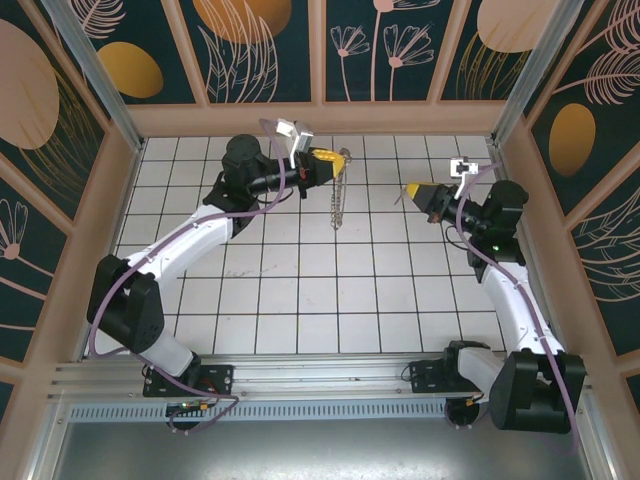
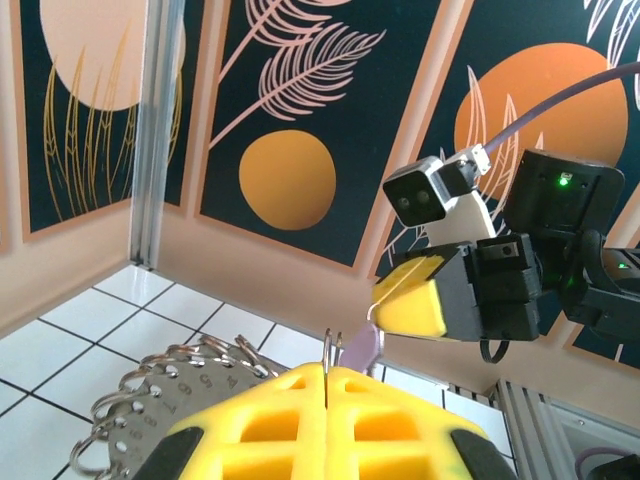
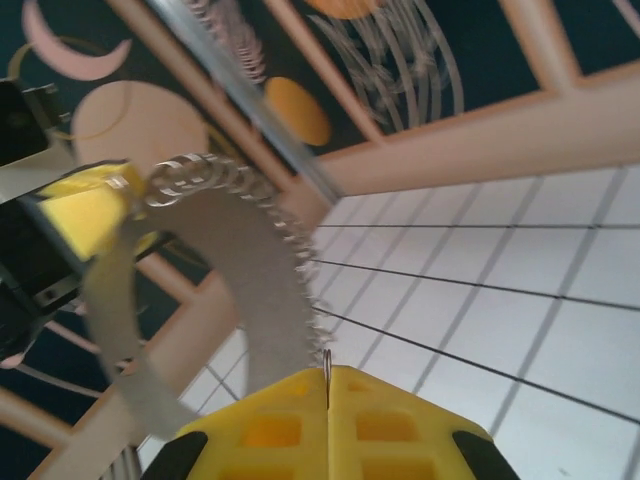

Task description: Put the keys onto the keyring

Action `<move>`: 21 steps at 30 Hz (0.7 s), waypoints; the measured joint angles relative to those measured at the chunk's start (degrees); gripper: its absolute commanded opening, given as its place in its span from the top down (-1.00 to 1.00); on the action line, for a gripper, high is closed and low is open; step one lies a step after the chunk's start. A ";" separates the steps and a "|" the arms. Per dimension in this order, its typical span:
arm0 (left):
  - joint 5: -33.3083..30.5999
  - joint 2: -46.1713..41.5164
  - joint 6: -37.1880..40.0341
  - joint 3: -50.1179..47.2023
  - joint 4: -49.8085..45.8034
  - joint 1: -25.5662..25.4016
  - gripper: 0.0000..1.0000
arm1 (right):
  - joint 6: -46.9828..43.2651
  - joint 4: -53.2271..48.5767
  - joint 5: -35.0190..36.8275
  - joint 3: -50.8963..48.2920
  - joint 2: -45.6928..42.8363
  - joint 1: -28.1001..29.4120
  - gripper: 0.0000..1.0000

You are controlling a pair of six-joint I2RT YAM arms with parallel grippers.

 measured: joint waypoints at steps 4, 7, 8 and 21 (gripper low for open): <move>0.70 -0.13 1.70 2.89 -2.58 0.00 1.00 | 0.92 5.75 -2.29 0.74 0.33 3.45 1.00; 1.09 -0.13 3.02 5.27 -5.40 0.00 1.00 | 0.94 8.79 -2.43 2.05 1.29 6.10 1.00; 1.18 -0.11 3.48 6.12 -6.34 0.00 1.00 | 0.96 9.53 -2.34 2.47 1.57 6.84 1.00; 1.31 -0.11 9.05 9.88 -13.68 0.00 1.00 | 0.74 12.70 9.01 3.19 1.07 15.28 1.00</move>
